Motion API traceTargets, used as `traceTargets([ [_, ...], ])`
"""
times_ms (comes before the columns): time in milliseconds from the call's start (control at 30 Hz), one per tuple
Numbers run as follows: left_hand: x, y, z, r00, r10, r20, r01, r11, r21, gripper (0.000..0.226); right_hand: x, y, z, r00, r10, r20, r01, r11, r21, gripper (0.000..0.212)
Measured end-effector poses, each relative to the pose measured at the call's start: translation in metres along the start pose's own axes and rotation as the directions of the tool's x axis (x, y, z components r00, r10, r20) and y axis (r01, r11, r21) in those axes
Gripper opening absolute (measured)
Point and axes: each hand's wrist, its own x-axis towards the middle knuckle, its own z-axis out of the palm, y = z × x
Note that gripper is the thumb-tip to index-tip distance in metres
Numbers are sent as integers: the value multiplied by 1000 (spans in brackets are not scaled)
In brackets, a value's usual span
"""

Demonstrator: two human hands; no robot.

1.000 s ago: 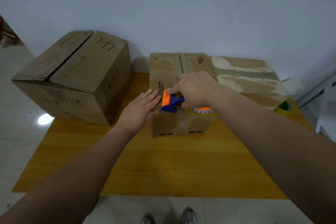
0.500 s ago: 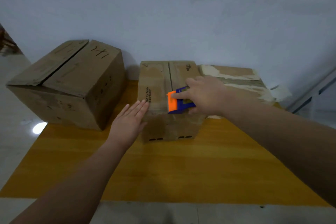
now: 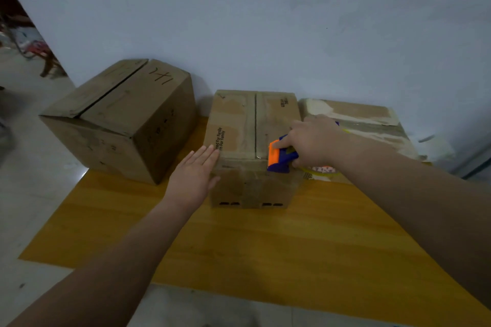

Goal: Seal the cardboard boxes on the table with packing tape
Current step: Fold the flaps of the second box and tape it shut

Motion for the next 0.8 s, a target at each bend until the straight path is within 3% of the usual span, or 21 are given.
traceTargets([
  [100,-4,26,3,999,-43,-7,43,997,61,74,4,0,-5,1000,-26,-16,27,1000,9,50],
  [267,13,72,9,994,111,12,-110,993,-38,69,6,1,-1,999,-30,-42,31,999,31,46],
  [400,16,70,11,994,106,-4,-106,993,-43,64,1,5,9,996,-31,-88,39,995,91,43],
  [633,12,74,12,996,79,-27,-79,997,-1,60,-26,34,26,979,-21,-205,58,983,177,67],
  [800,11,81,11,999,39,-16,-38,999,5,60,-53,66,49,989,26,-143,-6,990,140,58],
])
